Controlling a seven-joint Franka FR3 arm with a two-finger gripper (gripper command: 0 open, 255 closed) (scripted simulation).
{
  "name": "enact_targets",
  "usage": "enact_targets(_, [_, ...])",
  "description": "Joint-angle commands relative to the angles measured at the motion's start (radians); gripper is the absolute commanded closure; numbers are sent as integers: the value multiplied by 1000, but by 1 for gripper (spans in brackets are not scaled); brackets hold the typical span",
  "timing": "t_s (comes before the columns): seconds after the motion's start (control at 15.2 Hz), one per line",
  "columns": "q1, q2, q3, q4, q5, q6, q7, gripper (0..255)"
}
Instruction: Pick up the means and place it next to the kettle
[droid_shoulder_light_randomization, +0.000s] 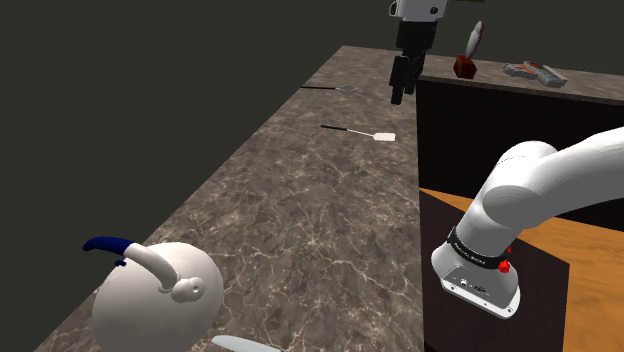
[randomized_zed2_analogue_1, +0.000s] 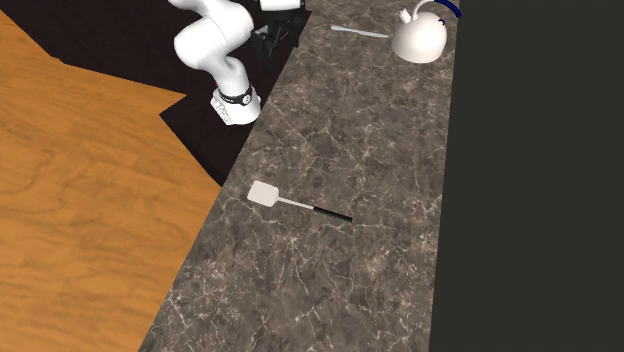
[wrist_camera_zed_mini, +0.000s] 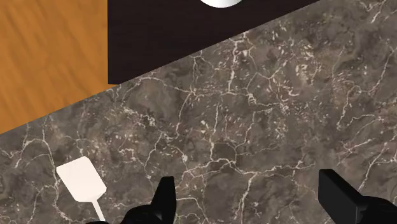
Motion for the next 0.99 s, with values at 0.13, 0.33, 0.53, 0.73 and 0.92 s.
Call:
enact_targets(0.13, [-4,27,-30,-27,-23,64,-50,0])
enact_targets(0.33, [-10,80,-76,-56,-54,162,-122,0])
enact_targets(0.53, [-14,147,-121,-71,-78,261,-194,0])
enact_targets(0.73, [-16,228,-165,-71,-93,359,-266,0])
enact_targets(0.92, [-14,320,-209,-56,-97,453,-339,0])
